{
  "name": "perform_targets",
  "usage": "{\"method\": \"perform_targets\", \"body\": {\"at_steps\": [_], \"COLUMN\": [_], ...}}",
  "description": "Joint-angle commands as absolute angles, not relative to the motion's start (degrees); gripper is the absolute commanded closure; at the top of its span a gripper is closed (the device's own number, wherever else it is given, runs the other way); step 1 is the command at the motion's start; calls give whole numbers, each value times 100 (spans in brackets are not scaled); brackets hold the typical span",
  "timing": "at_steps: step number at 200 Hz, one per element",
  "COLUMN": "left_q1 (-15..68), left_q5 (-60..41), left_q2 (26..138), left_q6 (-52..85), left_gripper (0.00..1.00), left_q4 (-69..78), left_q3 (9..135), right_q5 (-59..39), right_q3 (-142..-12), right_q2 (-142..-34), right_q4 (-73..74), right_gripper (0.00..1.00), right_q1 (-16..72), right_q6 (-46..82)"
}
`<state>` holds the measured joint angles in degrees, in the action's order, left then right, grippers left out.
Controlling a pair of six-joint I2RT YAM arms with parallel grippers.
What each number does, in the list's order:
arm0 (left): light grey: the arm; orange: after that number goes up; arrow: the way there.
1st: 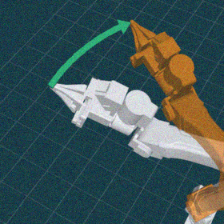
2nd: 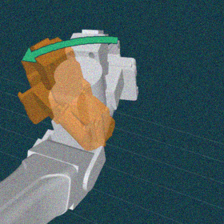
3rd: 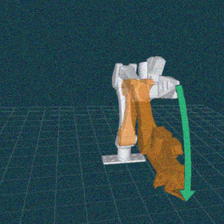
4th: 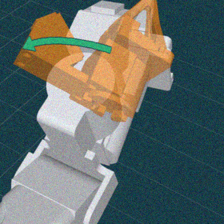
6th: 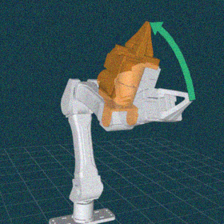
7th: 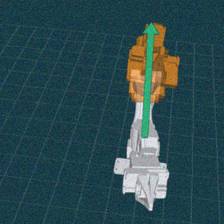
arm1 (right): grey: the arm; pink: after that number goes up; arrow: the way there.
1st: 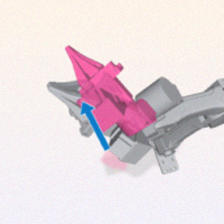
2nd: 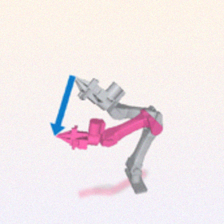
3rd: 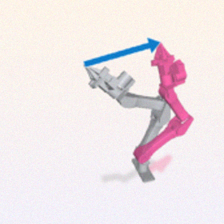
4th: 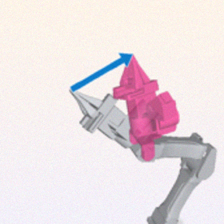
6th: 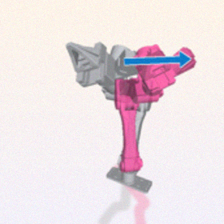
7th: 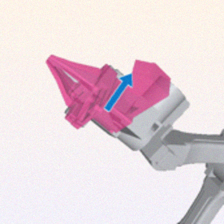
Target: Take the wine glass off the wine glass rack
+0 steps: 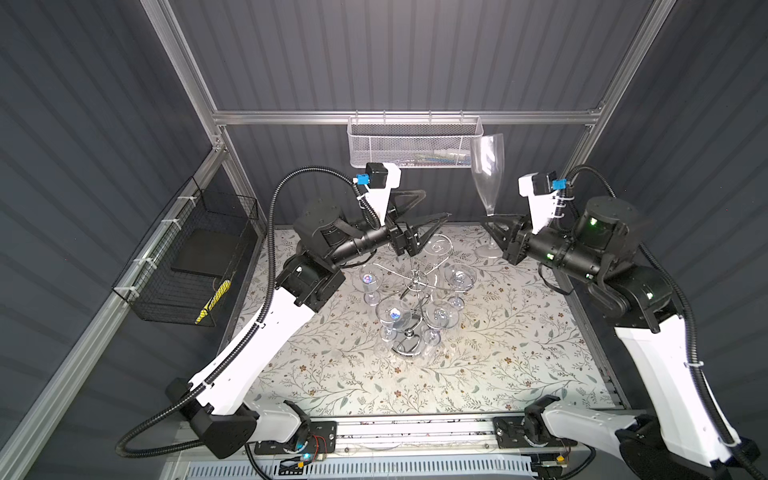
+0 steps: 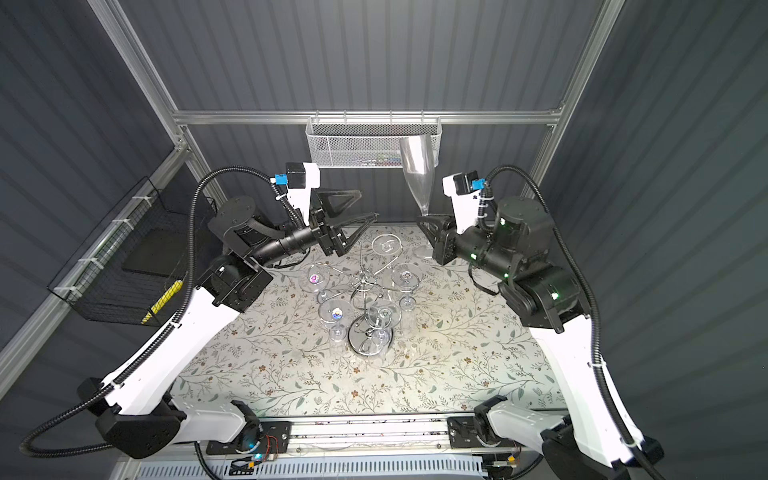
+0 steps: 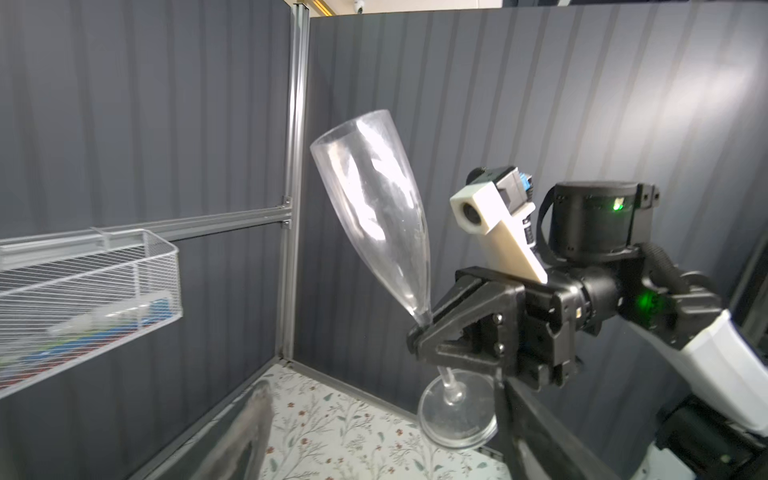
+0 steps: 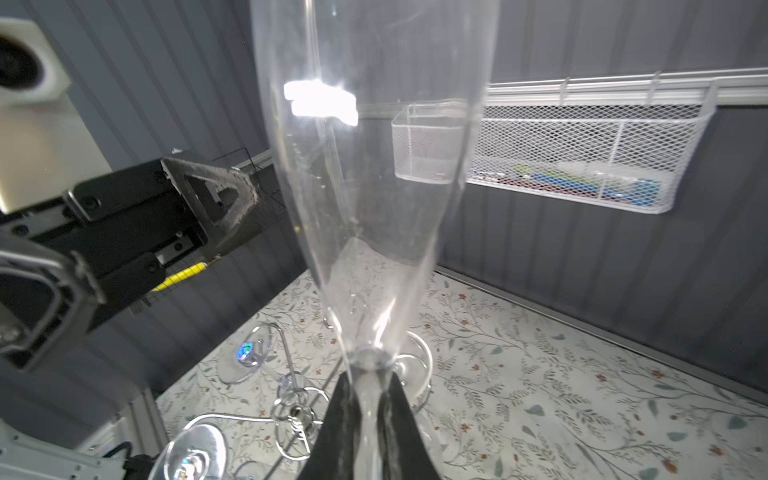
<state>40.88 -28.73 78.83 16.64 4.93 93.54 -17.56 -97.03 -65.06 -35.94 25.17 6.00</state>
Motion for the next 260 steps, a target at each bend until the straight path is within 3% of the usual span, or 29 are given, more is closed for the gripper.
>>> {"method": "perform_targets", "body": {"at_steps": [1,66,179,260], "left_q1": [4078,4074,4078,4076], "left_q5": [-3675,-4228,-3358,-3131], "left_q2": [8092,8484,8669,8454], "left_q6": [2618,3726,4013,3876], "left_gripper": [13,12,16,35], "left_q4": [1118,2437,3182,3351], "left_q3": [9538,9378,9058,8823], "right_q5": [-1422,-1672,-1416,-1204], "right_q3": [-9334,-8745,-9046,-9049], "right_q2": [-6241,-5949,-6366,-6381], "right_q4": [-3325,-3019,-3036,-3110], "right_gripper": [100,100,100,100], "right_q1": [2545,2660,3501,3740], "right_q6": [-278,-730,-857,-971]}}
